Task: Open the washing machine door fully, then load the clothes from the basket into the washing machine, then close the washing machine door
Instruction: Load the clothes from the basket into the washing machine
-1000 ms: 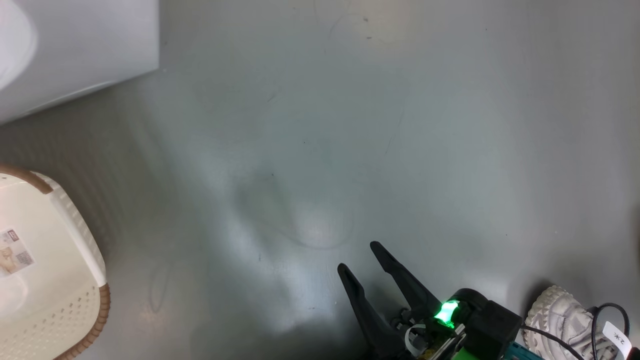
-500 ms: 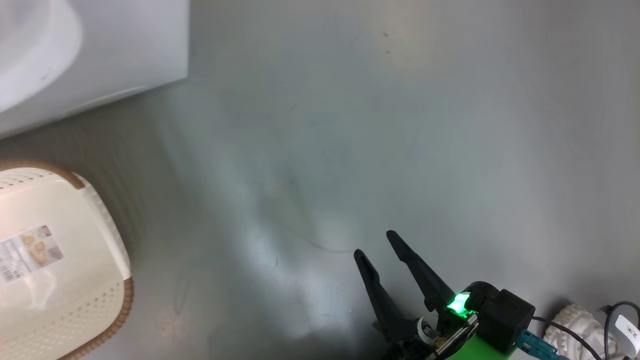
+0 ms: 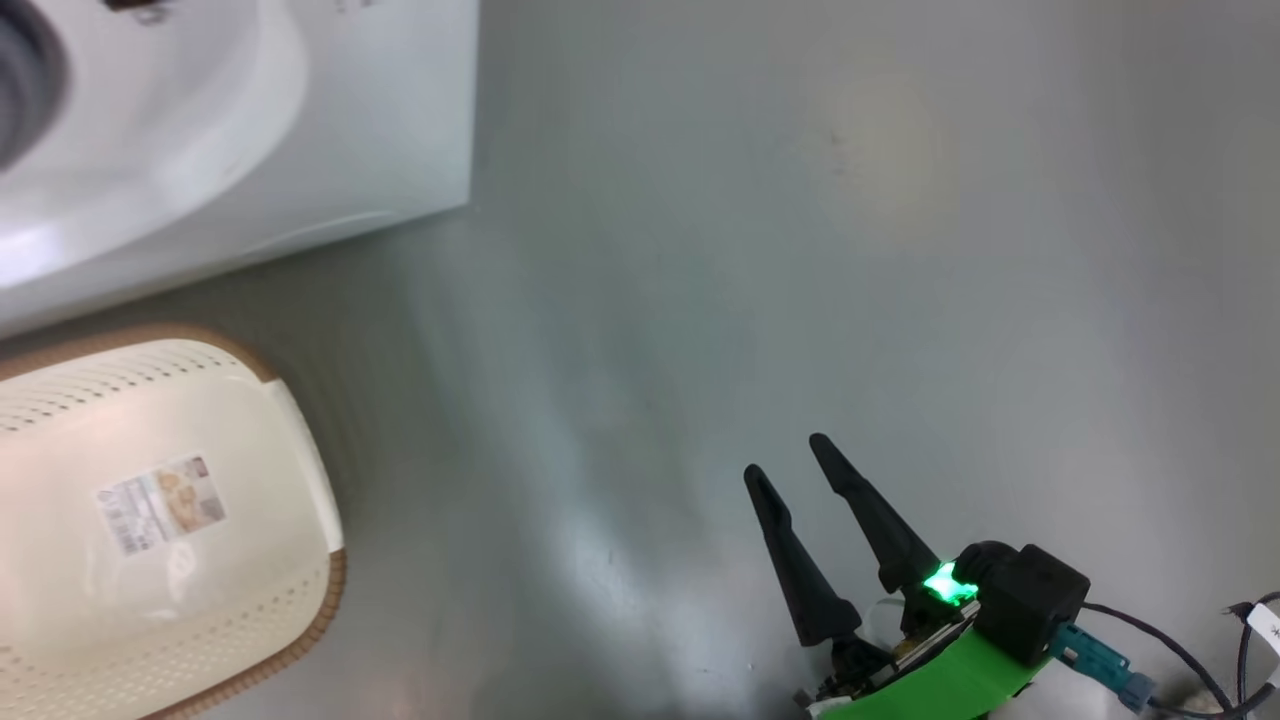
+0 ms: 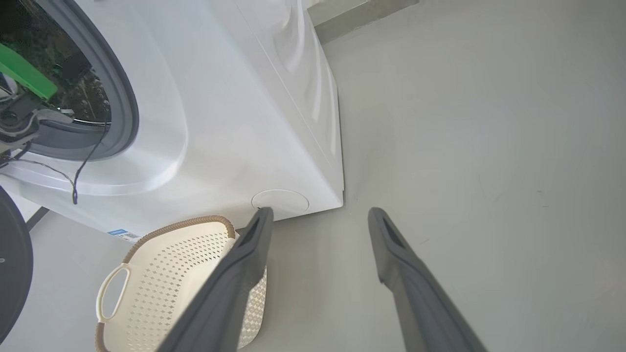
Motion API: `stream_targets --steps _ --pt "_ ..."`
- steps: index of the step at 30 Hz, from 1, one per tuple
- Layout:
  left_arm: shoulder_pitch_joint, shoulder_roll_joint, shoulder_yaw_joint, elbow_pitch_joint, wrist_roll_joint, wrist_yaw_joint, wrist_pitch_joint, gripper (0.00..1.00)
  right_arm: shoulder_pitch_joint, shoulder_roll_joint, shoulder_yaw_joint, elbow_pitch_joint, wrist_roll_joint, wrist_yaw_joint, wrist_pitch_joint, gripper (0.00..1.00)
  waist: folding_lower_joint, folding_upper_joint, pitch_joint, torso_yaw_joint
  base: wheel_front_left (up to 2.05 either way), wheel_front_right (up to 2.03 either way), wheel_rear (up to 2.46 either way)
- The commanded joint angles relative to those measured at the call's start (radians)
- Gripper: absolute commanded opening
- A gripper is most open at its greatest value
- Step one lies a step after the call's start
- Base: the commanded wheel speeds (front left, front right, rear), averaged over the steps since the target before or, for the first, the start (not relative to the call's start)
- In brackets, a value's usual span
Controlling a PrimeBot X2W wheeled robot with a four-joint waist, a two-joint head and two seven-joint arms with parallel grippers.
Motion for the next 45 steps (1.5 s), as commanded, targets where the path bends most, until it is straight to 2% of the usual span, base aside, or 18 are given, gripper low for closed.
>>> stream_targets --steps 1,14,20,32,45 --pt "0.020 0.044 0.029 -0.009 0.005 0.005 -0.016 1.00 -0.002 -0.007 0.016 -0.008 0.003 0.003 -0.005 1.00 0.0000 0.0000 -0.043 0.033 0.00 0.00 0.00" --pt "0.100 -0.039 0.027 0.007 0.015 0.006 -0.072 1.00 -0.021 -0.007 -0.027 0.056 -0.005 0.003 -0.005 1.00 0.0000 0.0000 -0.150 0.093 0.00 0.00 0.00" --pt "0.200 -0.092 0.043 -0.025 0.046 0.009 -0.082 1.00 -0.020 -0.007 -0.048 0.091 -0.008 0.003 -0.005 1.00 0.0000 0.0000 -0.227 0.119 0.00 0.00 0.00" --pt "0.471 -0.243 0.265 -0.178 0.198 0.004 -0.083 1.00 0.006 -0.007 -0.097 0.144 -0.020 0.003 -0.005 1.00 0.0000 0.0000 -0.372 0.149 0.00 0.00 0.00" --pt "0.743 -0.422 0.499 -0.295 0.413 -0.031 -0.083 1.00 0.049 -0.007 -0.143 0.174 -0.039 0.003 -0.005 1.00 0.0000 0.0000 -0.516 0.189 0.00 0.00 0.00"
